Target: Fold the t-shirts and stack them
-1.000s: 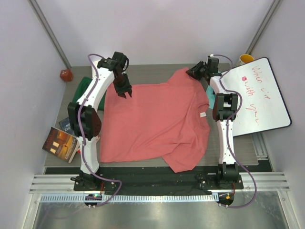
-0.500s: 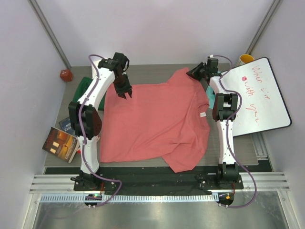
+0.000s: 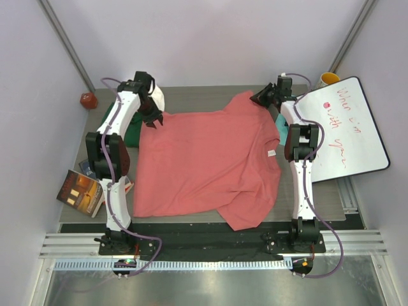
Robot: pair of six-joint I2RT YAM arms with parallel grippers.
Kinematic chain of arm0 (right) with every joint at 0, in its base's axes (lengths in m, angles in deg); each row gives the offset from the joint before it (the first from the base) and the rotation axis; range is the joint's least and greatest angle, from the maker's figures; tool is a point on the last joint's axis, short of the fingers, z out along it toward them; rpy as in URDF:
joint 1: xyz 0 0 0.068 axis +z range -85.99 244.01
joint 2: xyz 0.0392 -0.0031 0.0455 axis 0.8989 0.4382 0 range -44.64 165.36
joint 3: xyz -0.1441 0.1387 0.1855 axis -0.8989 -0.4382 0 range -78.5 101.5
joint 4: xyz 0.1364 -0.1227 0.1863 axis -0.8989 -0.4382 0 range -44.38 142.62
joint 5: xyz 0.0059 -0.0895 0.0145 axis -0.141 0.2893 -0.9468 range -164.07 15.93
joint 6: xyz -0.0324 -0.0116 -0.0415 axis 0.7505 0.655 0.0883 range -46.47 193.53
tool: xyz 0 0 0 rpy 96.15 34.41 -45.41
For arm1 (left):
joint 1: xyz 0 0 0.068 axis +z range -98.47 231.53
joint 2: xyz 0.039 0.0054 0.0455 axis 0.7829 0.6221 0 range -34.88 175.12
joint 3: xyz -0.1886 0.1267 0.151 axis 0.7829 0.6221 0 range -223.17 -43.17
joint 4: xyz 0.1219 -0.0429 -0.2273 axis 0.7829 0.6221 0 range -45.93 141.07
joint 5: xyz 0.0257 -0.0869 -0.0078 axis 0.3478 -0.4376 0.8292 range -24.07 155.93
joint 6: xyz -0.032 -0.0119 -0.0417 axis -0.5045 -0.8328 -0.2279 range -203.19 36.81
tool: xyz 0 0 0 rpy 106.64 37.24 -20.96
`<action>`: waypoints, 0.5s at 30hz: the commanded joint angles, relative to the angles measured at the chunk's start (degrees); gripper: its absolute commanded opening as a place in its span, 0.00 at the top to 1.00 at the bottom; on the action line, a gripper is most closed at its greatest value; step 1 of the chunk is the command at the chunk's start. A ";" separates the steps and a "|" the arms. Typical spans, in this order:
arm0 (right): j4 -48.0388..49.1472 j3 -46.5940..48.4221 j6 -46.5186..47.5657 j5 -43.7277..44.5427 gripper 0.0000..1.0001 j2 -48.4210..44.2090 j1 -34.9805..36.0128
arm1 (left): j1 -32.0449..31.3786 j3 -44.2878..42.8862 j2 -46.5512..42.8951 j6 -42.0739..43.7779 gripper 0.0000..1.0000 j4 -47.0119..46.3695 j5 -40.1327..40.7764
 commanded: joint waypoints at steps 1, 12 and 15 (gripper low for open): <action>-0.65 -0.17 1.75 0.88 0.99 -7.00 0.12 | -0.37 -3.32 1.79 -1.08 0.68 -3.09 0.13; -2.23 -3.86 2.54 0.62 0.99 -11.93 0.29 | 2.79 -3.15 4.87 -2.40 0.59 -8.17 0.84; -2.49 -6.14 2.37 0.44 0.99 -13.59 0.29 | 5.34 -3.23 5.66 -3.89 0.55 -11.68 -0.22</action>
